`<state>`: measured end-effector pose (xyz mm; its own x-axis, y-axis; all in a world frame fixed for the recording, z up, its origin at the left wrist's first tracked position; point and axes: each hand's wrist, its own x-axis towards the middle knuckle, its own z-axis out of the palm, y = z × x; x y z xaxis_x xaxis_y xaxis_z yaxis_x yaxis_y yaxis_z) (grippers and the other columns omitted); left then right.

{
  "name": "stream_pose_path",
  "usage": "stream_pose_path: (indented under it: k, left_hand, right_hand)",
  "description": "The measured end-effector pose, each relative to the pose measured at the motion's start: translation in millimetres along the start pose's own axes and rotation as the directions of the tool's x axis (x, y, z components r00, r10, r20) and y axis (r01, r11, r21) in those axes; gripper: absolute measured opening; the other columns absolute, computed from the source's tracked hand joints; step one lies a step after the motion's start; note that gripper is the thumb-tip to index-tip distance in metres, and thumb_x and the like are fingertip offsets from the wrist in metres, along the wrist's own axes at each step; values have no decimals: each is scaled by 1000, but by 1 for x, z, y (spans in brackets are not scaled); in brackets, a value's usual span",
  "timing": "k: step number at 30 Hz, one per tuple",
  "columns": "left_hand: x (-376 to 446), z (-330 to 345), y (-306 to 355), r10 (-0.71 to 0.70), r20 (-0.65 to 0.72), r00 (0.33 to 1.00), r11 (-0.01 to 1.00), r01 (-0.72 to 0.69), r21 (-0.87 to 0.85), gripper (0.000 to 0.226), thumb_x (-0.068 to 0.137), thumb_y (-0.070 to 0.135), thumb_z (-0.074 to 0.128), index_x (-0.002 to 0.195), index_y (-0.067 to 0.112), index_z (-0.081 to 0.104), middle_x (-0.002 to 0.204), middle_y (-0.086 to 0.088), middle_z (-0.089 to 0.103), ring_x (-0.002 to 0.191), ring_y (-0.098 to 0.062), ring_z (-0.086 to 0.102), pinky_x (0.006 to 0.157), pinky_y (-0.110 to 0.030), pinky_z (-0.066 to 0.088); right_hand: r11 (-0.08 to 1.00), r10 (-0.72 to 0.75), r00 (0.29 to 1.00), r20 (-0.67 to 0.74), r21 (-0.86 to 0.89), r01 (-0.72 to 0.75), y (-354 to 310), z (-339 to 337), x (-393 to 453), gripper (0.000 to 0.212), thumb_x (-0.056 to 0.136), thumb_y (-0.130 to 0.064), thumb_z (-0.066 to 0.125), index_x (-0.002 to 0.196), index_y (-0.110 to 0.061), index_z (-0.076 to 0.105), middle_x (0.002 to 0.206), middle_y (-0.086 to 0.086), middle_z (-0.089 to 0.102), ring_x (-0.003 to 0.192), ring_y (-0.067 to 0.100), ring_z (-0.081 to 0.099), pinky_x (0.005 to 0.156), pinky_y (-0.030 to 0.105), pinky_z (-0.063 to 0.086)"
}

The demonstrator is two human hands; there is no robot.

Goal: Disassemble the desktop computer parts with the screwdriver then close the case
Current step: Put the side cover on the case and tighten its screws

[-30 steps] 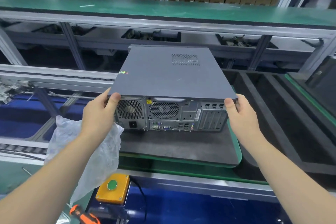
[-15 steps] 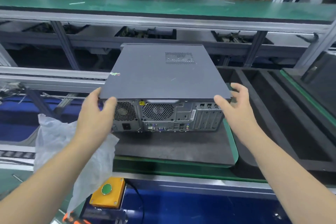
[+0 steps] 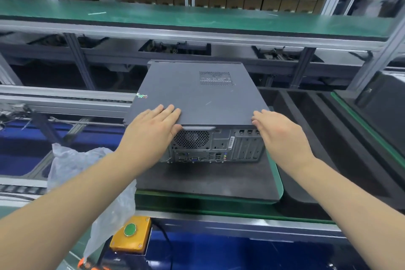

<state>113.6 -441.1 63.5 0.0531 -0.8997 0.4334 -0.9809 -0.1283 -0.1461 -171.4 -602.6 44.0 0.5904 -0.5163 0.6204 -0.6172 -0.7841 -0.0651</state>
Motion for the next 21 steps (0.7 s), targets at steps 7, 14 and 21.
stream_pose_path:
  k: [7,14,21]
  left_hand:
    - [0,3,-16,50,131,990,994,-61,85,63,100,47,47,152,11,45,154,-15,47,140,-35,47,111,-48,41]
    - [17,-12,-29,131,-77,988,984,-121,127,48,103,31,33,128,3,63,127,-18,68,112,-37,68,86,-49,55]
    - [20,-21,-30,133,-24,991,986,-130,102,49,103,38,33,126,8,65,126,-12,69,110,-33,68,82,-47,56]
  right_hand:
    - [993,-101,990,100,-46,106,8,0,3,52,97,-32,69,142,-7,62,139,15,64,131,36,58,103,48,54]
    - [953,-250,959,-137,-208,219,8,-5,18,35,104,-22,56,128,-1,70,124,16,73,114,37,70,68,43,65]
    - [985,-154,988,-29,-87,151,10,-5,20,36,102,-19,63,135,-4,67,132,16,69,125,39,63,70,51,64]
